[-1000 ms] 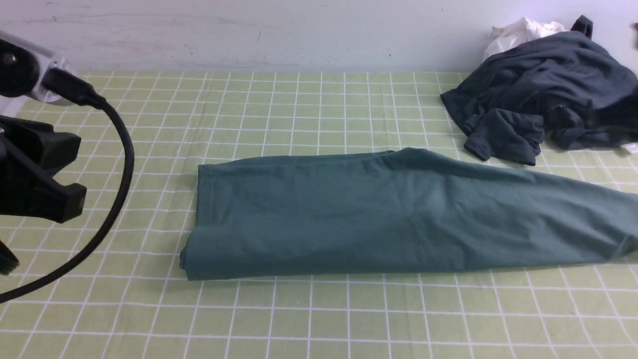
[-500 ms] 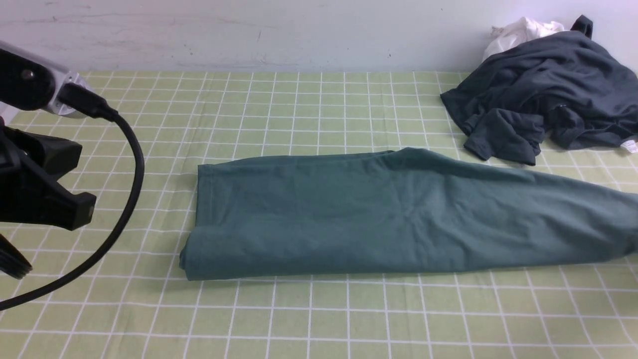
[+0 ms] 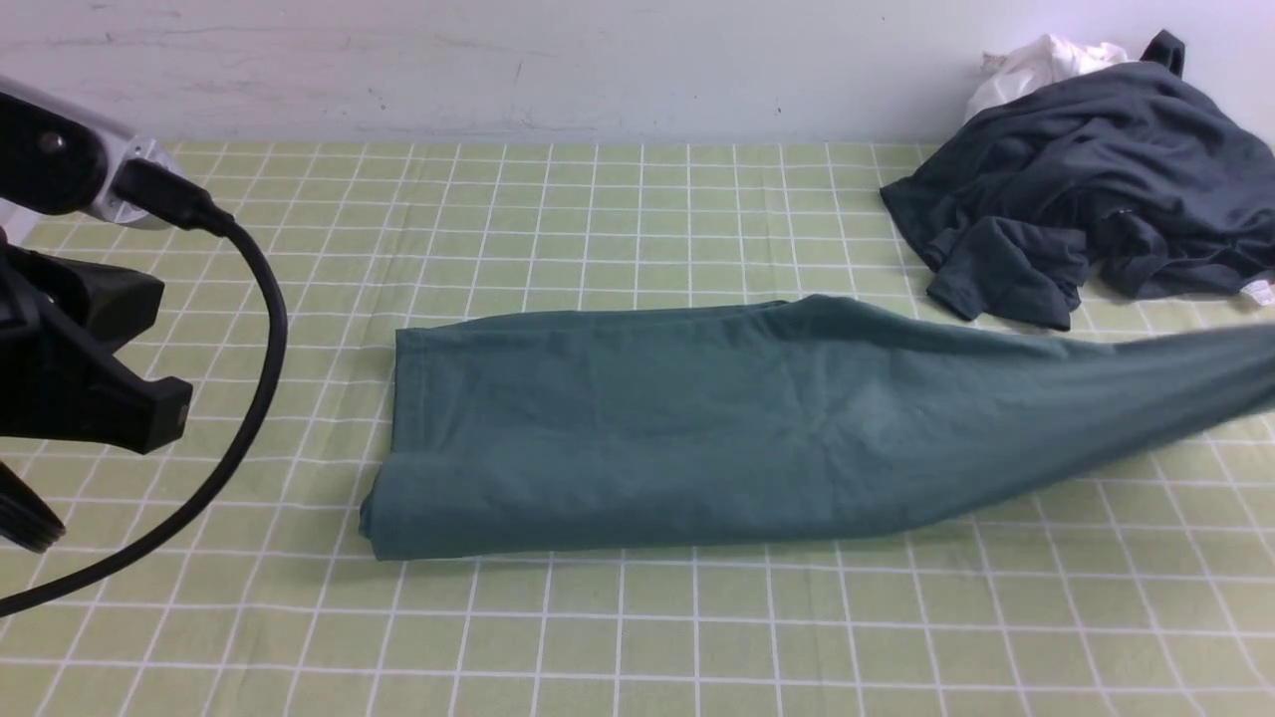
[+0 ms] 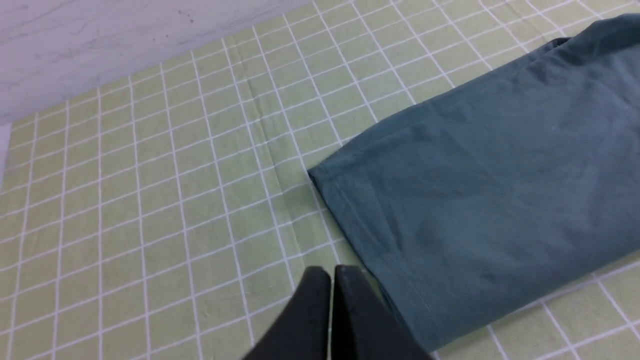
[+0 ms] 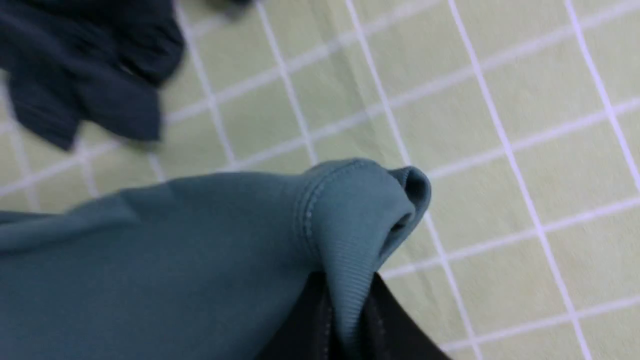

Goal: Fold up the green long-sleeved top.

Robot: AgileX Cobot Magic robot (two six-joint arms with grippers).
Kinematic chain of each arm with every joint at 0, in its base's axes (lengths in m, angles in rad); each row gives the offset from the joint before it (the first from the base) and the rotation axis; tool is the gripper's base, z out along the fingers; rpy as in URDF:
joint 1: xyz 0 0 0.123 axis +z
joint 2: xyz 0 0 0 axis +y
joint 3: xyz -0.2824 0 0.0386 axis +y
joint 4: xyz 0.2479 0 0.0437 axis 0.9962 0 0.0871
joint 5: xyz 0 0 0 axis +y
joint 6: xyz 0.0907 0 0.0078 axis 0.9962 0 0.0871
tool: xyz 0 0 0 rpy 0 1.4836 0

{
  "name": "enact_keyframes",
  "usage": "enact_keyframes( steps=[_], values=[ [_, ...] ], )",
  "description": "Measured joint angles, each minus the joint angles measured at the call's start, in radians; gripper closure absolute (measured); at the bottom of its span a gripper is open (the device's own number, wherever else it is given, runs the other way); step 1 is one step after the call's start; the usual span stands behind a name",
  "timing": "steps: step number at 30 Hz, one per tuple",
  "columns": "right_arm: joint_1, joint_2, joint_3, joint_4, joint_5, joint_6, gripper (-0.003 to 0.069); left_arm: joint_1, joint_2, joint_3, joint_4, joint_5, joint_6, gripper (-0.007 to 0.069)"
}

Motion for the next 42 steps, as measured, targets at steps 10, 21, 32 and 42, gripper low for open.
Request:
enact_keyframes(
  steps=[10,21,32,42],
  values=[
    [0.436,-0.042,-0.229,0.112,-0.036,-0.029,0.0634,0.000,0.000,0.000,0.000,-0.005,0.000,0.0629],
    [1.059,0.270,-0.233,0.269,-0.587,-0.285,0.0629,0.000,0.000,0.000,0.000,-0.005,0.000,0.0629],
    [1.188,0.461,-0.425,0.287,-0.670,-0.341,0.0435,0.000,0.000,0.000,-0.001,-0.005,0.000,0.0629],
    [1.155,0.517,-0.460,0.215,-0.533,-0.307,0.0470,0.000,-0.002,0.000,-0.058,-0.008,-0.010,0.0629]
  ],
)
